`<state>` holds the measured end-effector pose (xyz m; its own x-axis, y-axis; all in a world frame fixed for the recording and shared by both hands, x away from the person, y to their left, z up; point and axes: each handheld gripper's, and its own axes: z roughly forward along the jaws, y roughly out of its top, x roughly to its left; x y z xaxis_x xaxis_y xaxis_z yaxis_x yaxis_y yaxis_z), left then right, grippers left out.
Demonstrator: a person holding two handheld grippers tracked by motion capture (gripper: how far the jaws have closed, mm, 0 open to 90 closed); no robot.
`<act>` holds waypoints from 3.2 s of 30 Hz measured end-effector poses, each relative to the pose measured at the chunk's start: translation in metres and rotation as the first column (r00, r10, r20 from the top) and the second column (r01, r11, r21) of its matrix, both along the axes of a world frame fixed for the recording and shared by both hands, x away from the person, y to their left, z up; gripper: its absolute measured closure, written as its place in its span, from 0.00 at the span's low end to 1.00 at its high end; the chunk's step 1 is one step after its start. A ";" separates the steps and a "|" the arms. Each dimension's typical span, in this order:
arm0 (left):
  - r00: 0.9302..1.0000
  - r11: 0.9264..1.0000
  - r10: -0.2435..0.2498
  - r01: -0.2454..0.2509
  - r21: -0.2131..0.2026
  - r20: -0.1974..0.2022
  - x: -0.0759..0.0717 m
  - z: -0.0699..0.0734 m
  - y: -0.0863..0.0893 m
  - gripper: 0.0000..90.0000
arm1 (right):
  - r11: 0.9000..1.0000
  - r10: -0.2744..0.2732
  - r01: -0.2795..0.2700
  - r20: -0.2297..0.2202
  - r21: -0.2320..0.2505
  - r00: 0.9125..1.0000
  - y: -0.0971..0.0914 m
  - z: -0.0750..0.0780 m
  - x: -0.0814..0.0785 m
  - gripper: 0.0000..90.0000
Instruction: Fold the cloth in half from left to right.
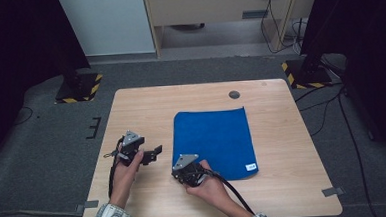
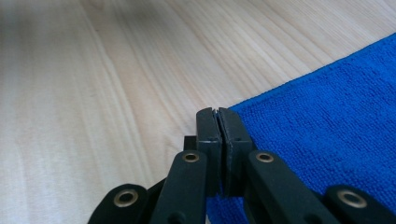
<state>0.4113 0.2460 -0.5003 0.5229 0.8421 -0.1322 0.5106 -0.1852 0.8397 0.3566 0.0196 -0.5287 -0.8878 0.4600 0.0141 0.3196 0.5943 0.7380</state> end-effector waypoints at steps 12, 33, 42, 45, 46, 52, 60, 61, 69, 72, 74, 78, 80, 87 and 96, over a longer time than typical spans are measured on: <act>1.000 0.996 -0.024 0.025 0.088 -0.019 0.049 0.014 -0.018 0.22 | 0.997 0.057 -0.056 -0.011 0.050 0.998 0.009 0.010 -0.023 0.98; 0.996 0.984 0.000 0.015 0.175 -0.084 0.128 -0.014 -0.037 0.64 | 0.997 0.050 -0.049 -0.012 0.062 0.999 0.026 0.009 -0.041 0.98; 0.989 0.989 -0.011 0.033 0.144 -0.148 0.132 -0.027 -0.030 0.69 | 0.997 0.037 -0.036 -0.015 0.062 0.999 0.021 0.008 -0.041 0.98; 0.988 0.988 -0.025 0.048 0.150 -0.154 0.131 -0.028 -0.032 0.68 | 0.998 0.036 -0.035 -0.017 0.059 0.999 0.022 0.007 -0.041 0.98; 0.988 0.987 -0.025 0.049 0.154 -0.153 0.131 -0.028 -0.032 0.68 | 0.998 0.037 -0.036 -0.016 0.059 0.999 0.023 0.007 -0.041 0.98; 0.991 0.986 -0.044 0.064 0.157 -0.128 0.124 -0.030 -0.039 0.80 | 0.998 0.029 -0.028 -0.014 0.063 0.999 0.024 0.008 -0.041 0.97; 0.988 0.992 -0.044 0.060 0.108 -0.146 0.124 -0.026 -0.039 0.96 | 0.997 0.025 -0.025 -0.009 0.073 1.000 0.022 0.011 -0.041 0.98; 0.989 0.994 -0.040 0.054 0.093 -0.142 0.124 -0.024 -0.038 0.96 | 0.997 0.022 -0.021 -0.006 0.076 1.000 0.022 0.012 -0.042 0.98; 0.995 0.995 -0.040 0.048 0.084 -0.095 0.121 -0.001 -0.043 0.97 | 0.994 -0.009 0.008 0.001 0.107 1.000 0.020 0.018 -0.044 0.98; 0.994 0.994 -0.032 0.043 0.100 -0.108 0.122 0.004 -0.043 0.97 | 0.992 -0.028 0.026 0.009 0.124 1.000 0.019 0.023 -0.046 0.98; 0.994 0.994 -0.027 0.037 0.099 -0.109 0.122 0.005 -0.042 0.97 | 0.991 -0.042 0.041 0.011 0.129 0.999 0.017 0.025 -0.046 0.98; 0.995 0.995 -0.028 0.037 0.095 -0.097 0.120 0.011 -0.042 0.97 | 0.989 -0.058 0.056 0.010 0.138 0.998 0.015 0.029 -0.046 0.98; 0.995 0.995 -0.026 0.035 0.094 -0.092 0.120 0.015 -0.042 0.97 | 0.988 -0.063 0.060 0.015 0.140 0.998 0.014 0.030 -0.046 0.98; 0.996 0.995 -0.014 0.022 0.093 -0.085 0.120 0.021 -0.042 0.97 | 0.987 -0.078 0.074 0.023 0.141 0.997 0.015 0.038 -0.049 0.98; 0.996 0.995 -0.011 0.019 0.100 -0.084 0.121 0.028 -0.034 0.97 | 0.986 -0.079 0.072 0.042 0.151 0.996 0.021 0.048 -0.051 0.98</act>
